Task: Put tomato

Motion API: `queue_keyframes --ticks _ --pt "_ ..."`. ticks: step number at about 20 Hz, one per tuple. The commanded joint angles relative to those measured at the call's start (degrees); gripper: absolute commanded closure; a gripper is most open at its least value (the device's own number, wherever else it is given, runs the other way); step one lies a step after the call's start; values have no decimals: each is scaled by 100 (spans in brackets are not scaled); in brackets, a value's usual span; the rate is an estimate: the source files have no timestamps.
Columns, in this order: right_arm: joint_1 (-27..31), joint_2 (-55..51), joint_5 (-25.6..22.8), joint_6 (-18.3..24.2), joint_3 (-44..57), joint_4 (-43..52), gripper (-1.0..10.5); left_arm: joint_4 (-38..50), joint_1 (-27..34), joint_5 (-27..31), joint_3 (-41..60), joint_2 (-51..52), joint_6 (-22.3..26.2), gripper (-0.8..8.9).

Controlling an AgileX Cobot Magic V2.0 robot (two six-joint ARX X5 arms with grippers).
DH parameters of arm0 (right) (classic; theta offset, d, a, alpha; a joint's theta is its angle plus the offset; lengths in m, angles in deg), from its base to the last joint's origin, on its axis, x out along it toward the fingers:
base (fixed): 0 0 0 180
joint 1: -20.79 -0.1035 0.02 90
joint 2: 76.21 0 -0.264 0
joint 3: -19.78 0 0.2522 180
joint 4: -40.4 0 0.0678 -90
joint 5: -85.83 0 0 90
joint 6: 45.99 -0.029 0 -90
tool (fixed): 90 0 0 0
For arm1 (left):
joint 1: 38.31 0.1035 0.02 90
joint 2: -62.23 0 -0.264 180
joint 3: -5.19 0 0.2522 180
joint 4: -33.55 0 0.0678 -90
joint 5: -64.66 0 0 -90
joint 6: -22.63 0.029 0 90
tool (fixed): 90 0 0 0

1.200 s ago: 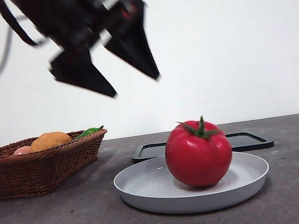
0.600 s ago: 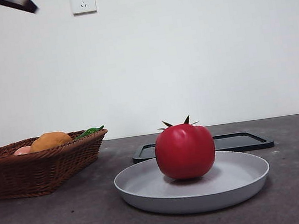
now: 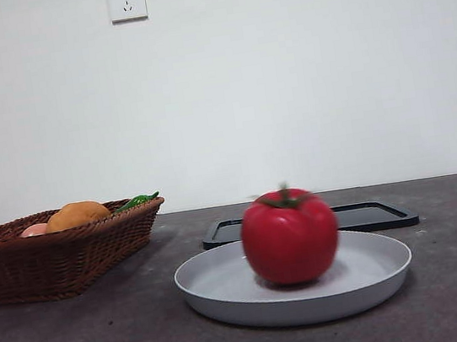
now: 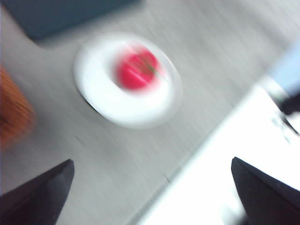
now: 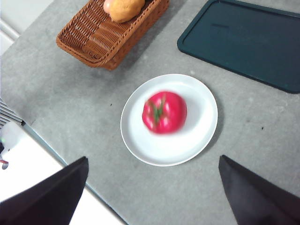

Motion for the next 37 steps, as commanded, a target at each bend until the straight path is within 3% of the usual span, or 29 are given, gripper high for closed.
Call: queue_keyframes --ticks 1,13,23,37 --pt "-24 31 11 17 -122 -70 502 -144 -35 -160 -96 -28 308 281" --pt "-63 319 17 9 -122 70 502 -42 -35 -157 -96 -28 337 282" --pt "-835 1794 2 9 -122 1353 457 162 -35 -155 -96 -28 334 282" --pt "-1919 3851 -1117 31 -122 2789 455 184 -35 -155 -96 -28 334 282"
